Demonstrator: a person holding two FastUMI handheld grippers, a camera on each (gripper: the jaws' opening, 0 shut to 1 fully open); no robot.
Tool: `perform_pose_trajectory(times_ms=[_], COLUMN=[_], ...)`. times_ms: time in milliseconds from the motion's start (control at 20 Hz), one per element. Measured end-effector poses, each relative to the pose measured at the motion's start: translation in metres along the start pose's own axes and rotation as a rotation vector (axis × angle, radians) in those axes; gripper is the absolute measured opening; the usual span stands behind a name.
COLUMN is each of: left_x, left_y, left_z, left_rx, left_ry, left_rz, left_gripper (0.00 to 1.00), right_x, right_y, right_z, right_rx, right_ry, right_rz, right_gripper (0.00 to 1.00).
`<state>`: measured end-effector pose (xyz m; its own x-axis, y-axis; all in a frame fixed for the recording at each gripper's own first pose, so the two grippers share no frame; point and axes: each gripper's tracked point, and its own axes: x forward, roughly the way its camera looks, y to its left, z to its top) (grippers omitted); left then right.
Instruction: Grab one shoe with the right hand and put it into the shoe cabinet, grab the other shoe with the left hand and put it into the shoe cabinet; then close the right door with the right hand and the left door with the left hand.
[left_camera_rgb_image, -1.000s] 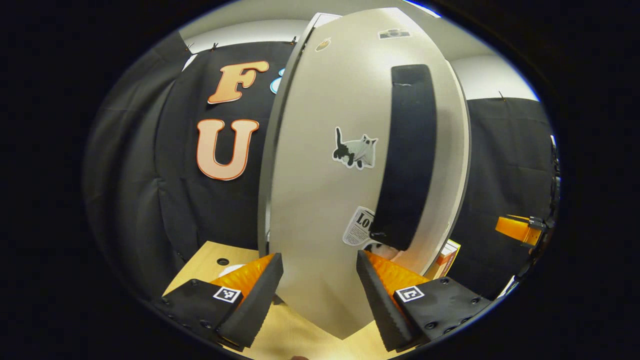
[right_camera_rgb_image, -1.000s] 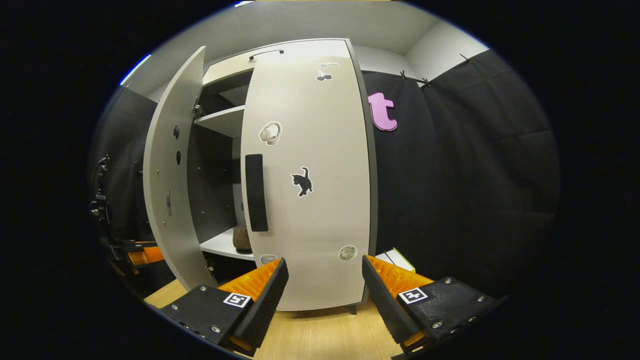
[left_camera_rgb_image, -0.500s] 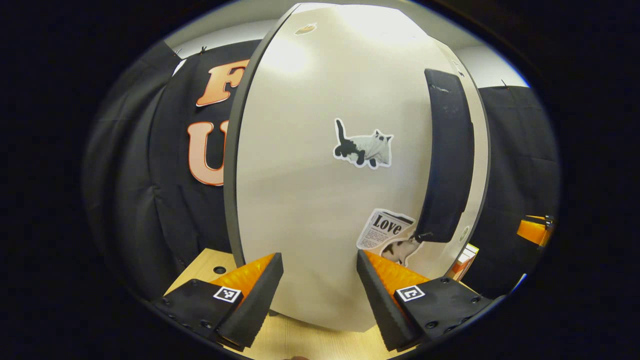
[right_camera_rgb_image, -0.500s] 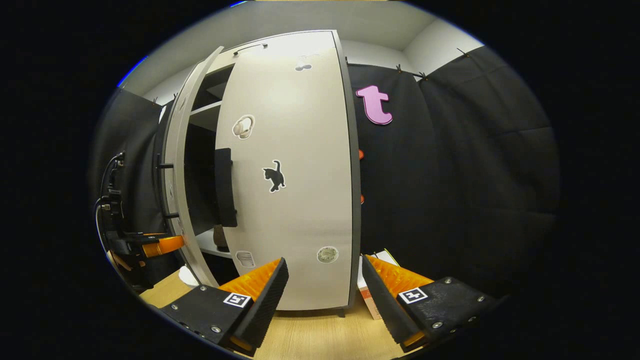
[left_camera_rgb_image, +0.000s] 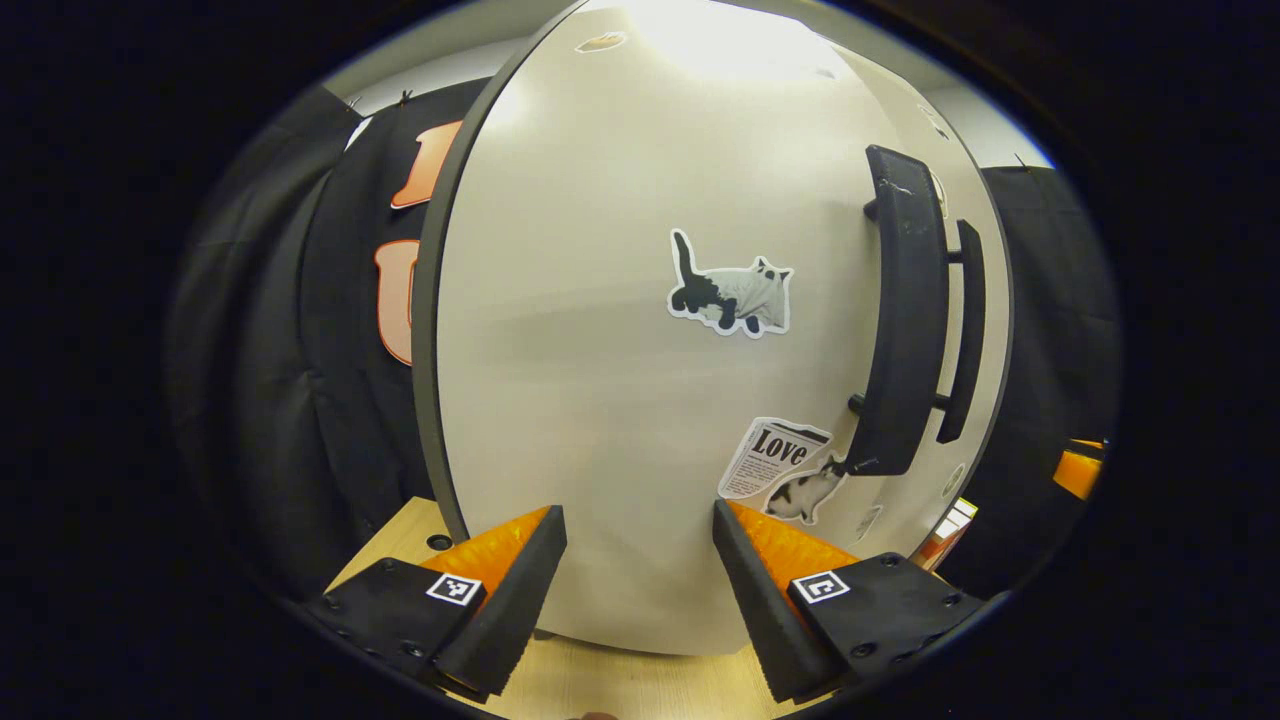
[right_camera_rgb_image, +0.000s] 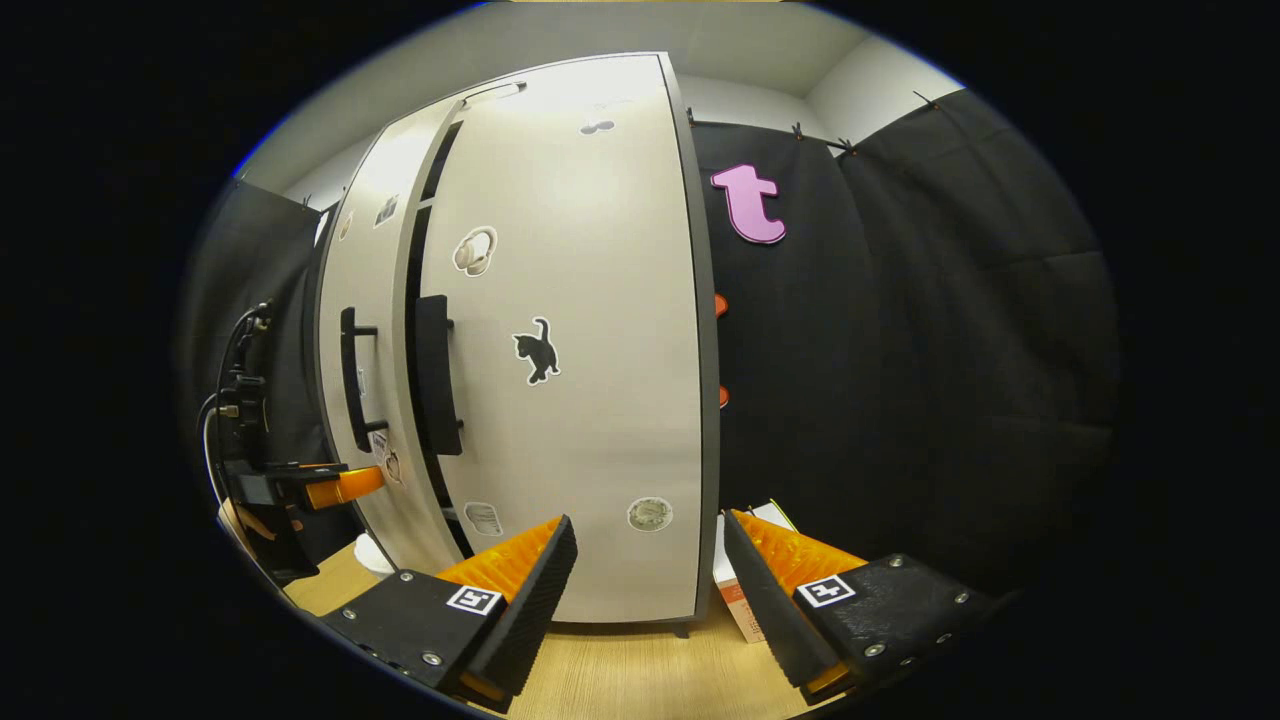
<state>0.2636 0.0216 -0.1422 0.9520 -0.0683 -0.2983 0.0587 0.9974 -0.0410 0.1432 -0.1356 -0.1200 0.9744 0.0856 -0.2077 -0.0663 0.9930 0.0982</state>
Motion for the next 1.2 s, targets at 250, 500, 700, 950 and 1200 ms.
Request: perform_pose_trajectory(times_ms=[250,500,700,950,1200], left_x=[-0.014,-0.063,-0.107,-0.169,-0.225], left_y=[0.004,0.022,0.049,0.098,0.157], left_z=[0.018,0.075,0.131,0.181,0.206], left_rx=[-0.033,-0.062,-0.04,-0.044,-0.006], left_ry=[0.029,-0.046,-0.146,-0.239,-0.311], left_rz=[0.01,0.02,0.054,0.135,0.264], left_gripper=[0.97,0.97,0.97,0.99,0.99], right_x=[0.0,-0.009,-0.02,-0.041,-0.065], right_y=[-0.002,-0.003,-0.002,-0.004,-0.007], right_z=[0.026,0.069,0.103,0.141,0.175], right_rx=[-0.034,-0.042,-0.039,-0.074,-0.089], right_ry=[-0.029,-0.064,-0.092,-0.134,-0.19], right_rz=[-0.007,-0.002,0.006,-0.007,-0.019], right_gripper=[0.92,0.92,0.92,0.92,0.91])
